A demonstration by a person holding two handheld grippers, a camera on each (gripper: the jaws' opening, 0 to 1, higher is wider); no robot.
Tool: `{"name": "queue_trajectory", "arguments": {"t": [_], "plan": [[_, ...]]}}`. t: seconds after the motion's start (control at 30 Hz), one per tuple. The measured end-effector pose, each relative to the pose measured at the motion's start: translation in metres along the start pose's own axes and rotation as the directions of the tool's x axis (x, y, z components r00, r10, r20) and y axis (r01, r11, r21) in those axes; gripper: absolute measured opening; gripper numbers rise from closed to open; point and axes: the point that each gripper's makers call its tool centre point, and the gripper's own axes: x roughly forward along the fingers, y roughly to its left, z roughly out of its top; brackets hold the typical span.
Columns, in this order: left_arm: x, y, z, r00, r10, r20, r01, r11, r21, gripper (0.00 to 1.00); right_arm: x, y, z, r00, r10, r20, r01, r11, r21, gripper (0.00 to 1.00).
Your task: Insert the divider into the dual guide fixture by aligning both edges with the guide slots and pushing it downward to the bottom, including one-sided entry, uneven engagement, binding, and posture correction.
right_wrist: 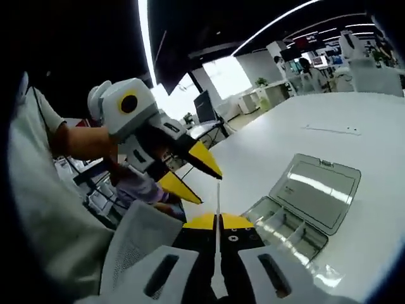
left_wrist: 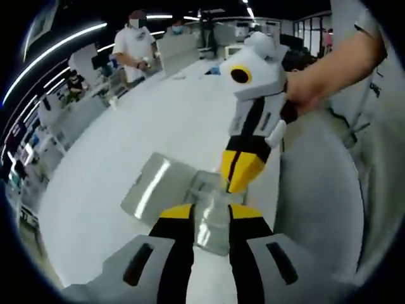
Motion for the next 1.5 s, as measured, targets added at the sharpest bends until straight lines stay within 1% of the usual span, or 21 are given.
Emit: {"name": "queue_trajectory", "arguments": {"t": [0.07,0.1,0.2,0.23,0.3,0.33,0.37,0.47,0.57,0.63,0.7,0.87,0.9,1.03,1.1,1.13,1.2,1.23,1.33,1.47,1.5], "plan": [[0.001,-0.001,0.002,1.0,-0.02,-0.012,0.02,1.0,0.022,0.16,0.0,0.002,-0.001,1.0,0.008,-0.019,-0.009,1.0,-0.027,0.0],[0.002,-0.005,0.003,0.998,-0.051,-0.023,0.051,0.998,0.042,0.15,0.0,0.004,-0.002,0.999,0.014,-0.035,-0.016,0.998,-0.067,0.0],[0.005,-0.009,-0.002,0.994,-0.082,-0.077,0.087,0.994,0.069,0.15,0.0,0.007,-0.001,0.999,0.024,-0.047,-0.029,0.995,-0.099,0.0],[0.006,-0.012,-0.001,0.991,-0.101,-0.086,0.108,0.991,0.084,0.14,0.0,0.009,0.0,0.998,0.031,-0.053,-0.038,0.991,-0.128,0.0],[0.009,-0.013,-0.001,0.99,-0.11,-0.093,0.118,0.989,0.084,0.13,0.001,0.012,-0.001,0.996,0.042,-0.075,-0.055,0.983,-0.177,0.0],[0.01,-0.014,-0.004,0.986,-0.118,-0.119,0.129,0.987,0.091,0.13,0.001,0.013,-0.001,0.996,0.041,-0.084,-0.057,0.978,-0.199,0.0],[0.011,-0.015,-0.004,0.983,-0.129,-0.127,0.141,0.986,0.09,0.12,0.001,0.013,-0.002,0.995,0.038,-0.095,-0.059,0.971,-0.23,0.0],[0.012,-0.022,-0.006,0.975,-0.159,-0.154,0.176,0.979,0.1,0.1,0.003,0.017,-0.001,0.995,0.045,-0.093,-0.068,0.965,-0.253,0.0],[0.012,-0.027,-0.01,0.965,-0.187,-0.185,0.209,0.971,0.111,0.09,0.003,0.019,-0.004,0.992,0.049,-0.113,-0.081,0.95,-0.302,0.0],[0.011,-0.031,-0.013,0.958,-0.206,-0.202,0.231,0.966,0.112,0.06,0.003,0.019,-0.006,0.991,0.045,-0.127,-0.086,0.937,-0.337,0.0],[0.011,-0.032,-0.015,0.954,-0.208,-0.216,0.237,0.964,0.118,0.03,0.004,0.02,-0.005,0.991,0.043,-0.129,-0.087,0.93,-0.358,0.0],[0.011,-0.033,-0.017,0.95,-0.222,-0.219,0.248,0.964,0.099,0.01,0.004,0.02,-0.007,0.989,0.044,-0.141,-0.094,0.921,-0.378,0.0],[0.011,-0.034,-0.017,0.949,-0.225,-0.22,0.251,0.963,0.099,0.01,0.004,0.021,-0.006,0.989,0.044,-0.143,-0.097,0.915,-0.39,0.0],[0.011,-0.037,-0.017,0.945,-0.238,-0.225,0.266,0.958,0.103,0.01,0.005,0.023,-0.008,0.987,0.05,-0.152,-0.108,0.91,-0.401,0.0],[0.011,-0.038,-0.017,0.941,-0.243,-0.237,0.273,0.957,0.101,0.0,0.006,0.023,-0.008,0.987,0.051,-0.155,-0.111,0.908,-0.404,0.0],[0.01,-0.04,-0.019,0.934,-0.256,-0.251,0.284,0.955,0.084,0.0,0.007,0.023,-0.008,0.986,0.053,-0.157,-0.113,0.907,-0.405,0.0],[0.009,-0.041,-0.021,0.925,-0.266,-0.27,0.291,0.955,0.058,0.0,0.008,0.026,-0.009,0.984,0.058,-0.167,-0.124,0.903,-0.412,0.0],[0.01,-0.041,-0.021,0.924,-0.268,-0.272,0.294,0.954,0.06,0.0,0.009,0.027,-0.01,0.983,0.057,-0.173,-0.126,0.899,-0.42,0.0],[0.01,-0.042,-0.022,0.92,-0.272,-0.281,0.299,0.952,0.06,0.0,0.009,0.026,-0.01,0.983,0.055,-0.174,-0.123,0.903,-0.413,0.0],[0.01,-0.043,-0.023,0.907,-0.293,-0.303,0.314,0.949,0.022,0.0,0.008,0.025,-0.011,0.983,0.054,-0.174,-0.121,0.908,-0.402,0.0],[0.011,-0.042,-0.022,0.907,-0.291,-0.304,0.314,0.949,0.026,0.0,0.008,0.025,-0.011,0.984,0.047,-0.173,-0.115,0.905,-0.409,0.0]]}}
